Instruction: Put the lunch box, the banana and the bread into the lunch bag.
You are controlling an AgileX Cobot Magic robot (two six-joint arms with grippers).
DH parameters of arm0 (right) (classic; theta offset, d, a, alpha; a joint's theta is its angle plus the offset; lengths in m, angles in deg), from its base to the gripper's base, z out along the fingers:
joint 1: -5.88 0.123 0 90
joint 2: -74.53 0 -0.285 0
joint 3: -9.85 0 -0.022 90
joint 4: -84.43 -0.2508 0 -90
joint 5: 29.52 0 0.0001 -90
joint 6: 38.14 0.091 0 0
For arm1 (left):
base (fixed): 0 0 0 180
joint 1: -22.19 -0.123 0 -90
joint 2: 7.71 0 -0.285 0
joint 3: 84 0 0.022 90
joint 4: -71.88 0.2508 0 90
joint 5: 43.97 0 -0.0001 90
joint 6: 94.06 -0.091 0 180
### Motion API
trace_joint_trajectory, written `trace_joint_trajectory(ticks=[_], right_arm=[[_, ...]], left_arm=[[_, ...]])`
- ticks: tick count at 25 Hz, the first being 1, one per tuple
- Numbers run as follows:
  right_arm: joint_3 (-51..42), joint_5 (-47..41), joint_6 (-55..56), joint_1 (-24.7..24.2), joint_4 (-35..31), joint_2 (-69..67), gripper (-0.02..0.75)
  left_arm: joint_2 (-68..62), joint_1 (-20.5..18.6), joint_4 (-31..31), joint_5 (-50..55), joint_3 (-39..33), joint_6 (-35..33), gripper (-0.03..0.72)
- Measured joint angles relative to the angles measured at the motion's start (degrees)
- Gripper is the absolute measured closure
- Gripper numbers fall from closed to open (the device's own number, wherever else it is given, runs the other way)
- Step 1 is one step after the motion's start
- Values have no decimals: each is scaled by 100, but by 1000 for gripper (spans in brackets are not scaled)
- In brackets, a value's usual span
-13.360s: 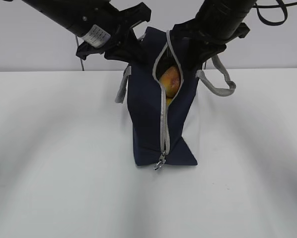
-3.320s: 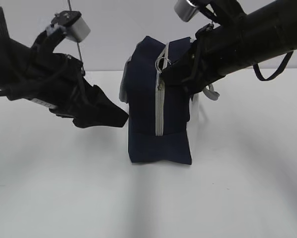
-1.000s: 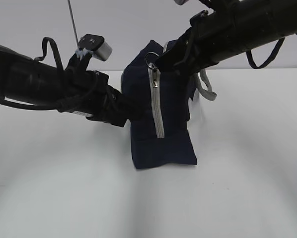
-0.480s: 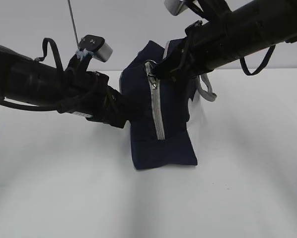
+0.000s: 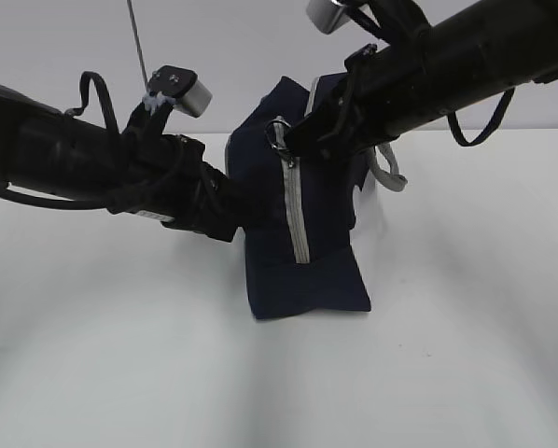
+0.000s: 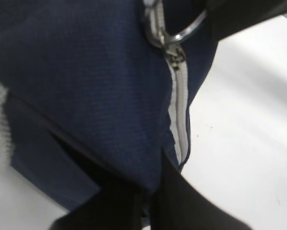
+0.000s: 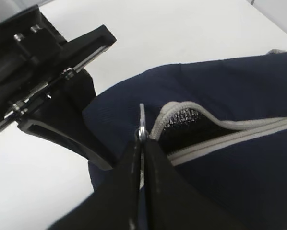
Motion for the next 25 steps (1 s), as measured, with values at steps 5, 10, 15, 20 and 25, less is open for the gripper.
trace_joint_trajectory(ticks=[5, 10, 15, 20, 25], right_arm=[[0, -35, -10, 0, -60, -140, 753], [0, -53, -10, 0, -68, -163, 748], [0, -67, -29, 0, -82, -163, 728], [0, -121, -29, 0, -86, -163, 718], [0, -218, -57, 0, -86, -163, 711]], left_arm=[[0, 0, 9, 10, 0, 0, 685], [0, 0, 9, 10, 0, 0, 685], [0, 0, 9, 16, 0, 0, 685], [0, 0, 9, 21, 0, 0, 686], [0, 0, 9, 21, 0, 0, 686]])
